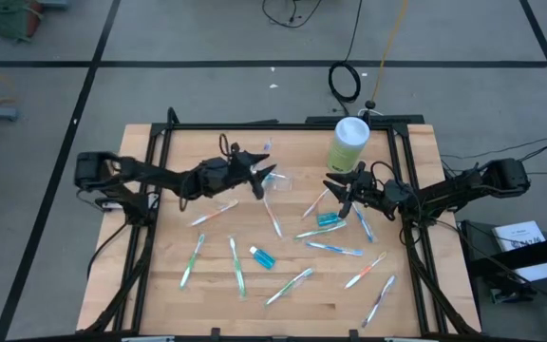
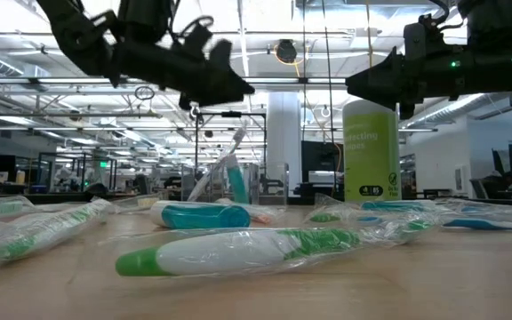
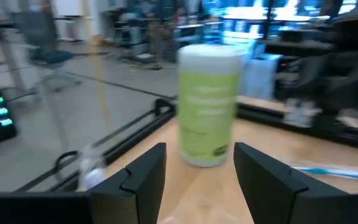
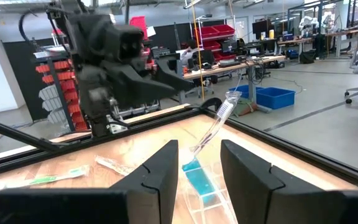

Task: Pick & Place toothbrushing station
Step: Put the orange toothbrush into the transparent organizer

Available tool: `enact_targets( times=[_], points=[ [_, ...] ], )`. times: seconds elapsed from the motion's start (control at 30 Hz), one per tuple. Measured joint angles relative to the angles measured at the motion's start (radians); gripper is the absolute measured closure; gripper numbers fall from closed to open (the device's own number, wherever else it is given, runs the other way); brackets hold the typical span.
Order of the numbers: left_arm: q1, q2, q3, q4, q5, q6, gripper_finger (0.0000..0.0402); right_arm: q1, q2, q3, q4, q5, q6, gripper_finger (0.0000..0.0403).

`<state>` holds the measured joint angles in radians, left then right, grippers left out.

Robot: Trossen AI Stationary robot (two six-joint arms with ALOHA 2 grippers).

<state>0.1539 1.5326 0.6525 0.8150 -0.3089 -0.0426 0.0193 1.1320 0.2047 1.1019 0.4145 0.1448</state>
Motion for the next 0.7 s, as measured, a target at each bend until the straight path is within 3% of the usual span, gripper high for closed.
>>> enact_targets(
  times=[0.33,0.53,0.7],
  points=[
    [0.000,-0.245,0.000,-0.410,0.179,0.000,0.0206,0.000,0.000,0.000,0.000,0.000,0.000,0.0289],
    [-0.007,-0.348,0.000,-0.736,0.212,-0.011,0.0206,0.000,0.000,0.000,0.000,0.000,0.000,0.0289],
    [-0.029,-0.376,0.000,-0.910,0.213,-0.022,0.0206,0.000,0.000,0.000,0.000,0.000,0.000,0.0289]
  ],
)
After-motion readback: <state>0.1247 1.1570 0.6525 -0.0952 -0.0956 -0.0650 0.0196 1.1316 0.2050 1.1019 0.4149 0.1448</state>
